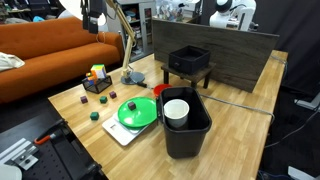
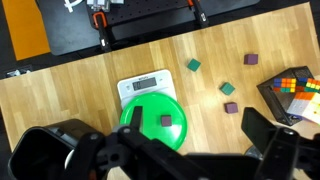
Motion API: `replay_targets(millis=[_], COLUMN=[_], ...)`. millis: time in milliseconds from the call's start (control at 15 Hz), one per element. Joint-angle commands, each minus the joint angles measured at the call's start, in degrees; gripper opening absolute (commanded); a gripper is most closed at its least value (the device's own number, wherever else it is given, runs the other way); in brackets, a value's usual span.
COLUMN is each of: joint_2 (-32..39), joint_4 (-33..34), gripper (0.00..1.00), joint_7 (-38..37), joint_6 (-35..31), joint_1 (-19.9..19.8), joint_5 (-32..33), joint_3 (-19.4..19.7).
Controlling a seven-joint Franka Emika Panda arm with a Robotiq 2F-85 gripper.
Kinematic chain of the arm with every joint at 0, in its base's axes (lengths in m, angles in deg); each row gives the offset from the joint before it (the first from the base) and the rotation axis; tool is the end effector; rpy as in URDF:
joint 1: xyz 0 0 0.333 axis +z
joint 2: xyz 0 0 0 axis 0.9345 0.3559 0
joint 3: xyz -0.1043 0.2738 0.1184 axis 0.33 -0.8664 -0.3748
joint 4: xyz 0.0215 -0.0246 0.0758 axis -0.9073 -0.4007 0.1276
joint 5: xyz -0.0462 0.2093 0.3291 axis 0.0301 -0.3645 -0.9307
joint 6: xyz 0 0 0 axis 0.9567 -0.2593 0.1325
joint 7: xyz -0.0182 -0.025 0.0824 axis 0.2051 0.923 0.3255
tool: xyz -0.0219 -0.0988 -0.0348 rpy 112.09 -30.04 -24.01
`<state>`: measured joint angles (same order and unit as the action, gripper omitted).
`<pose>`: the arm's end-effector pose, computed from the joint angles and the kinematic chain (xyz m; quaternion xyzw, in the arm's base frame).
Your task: Turn off the lamp on the desk
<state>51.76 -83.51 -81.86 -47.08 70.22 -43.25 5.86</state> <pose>0.4260 0.0262 0.4447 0.9823 -0.1143 -0.1478 0.0160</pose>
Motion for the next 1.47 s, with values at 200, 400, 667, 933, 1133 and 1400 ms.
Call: replay_targets(millis=[200,400,667,933,1133,1400], joint_2=[11.8,12.0,13.2,13.9,17.0,23.2], joint_4=[10.5,10.2,11.4,11.9,14.9,21.5], gripper=[1.0,1.0,1.0,1.0,1.0,1.0], joint_7=[-3.2,-2.6,-2.6,-2.6,-3.7,-5.0], joint_6=[-0.9,-1.8,-1.7,-1.9,-3.6,-7.6], joint_1=[0.0,0.4,0.5,0.5,0.3,0.4], joint_5=[4.1,3.2,3.3,2.7,3.1,3.1], joint_3=[-1.3,-0.8,-0.7,-0.7,-0.5,0.3])
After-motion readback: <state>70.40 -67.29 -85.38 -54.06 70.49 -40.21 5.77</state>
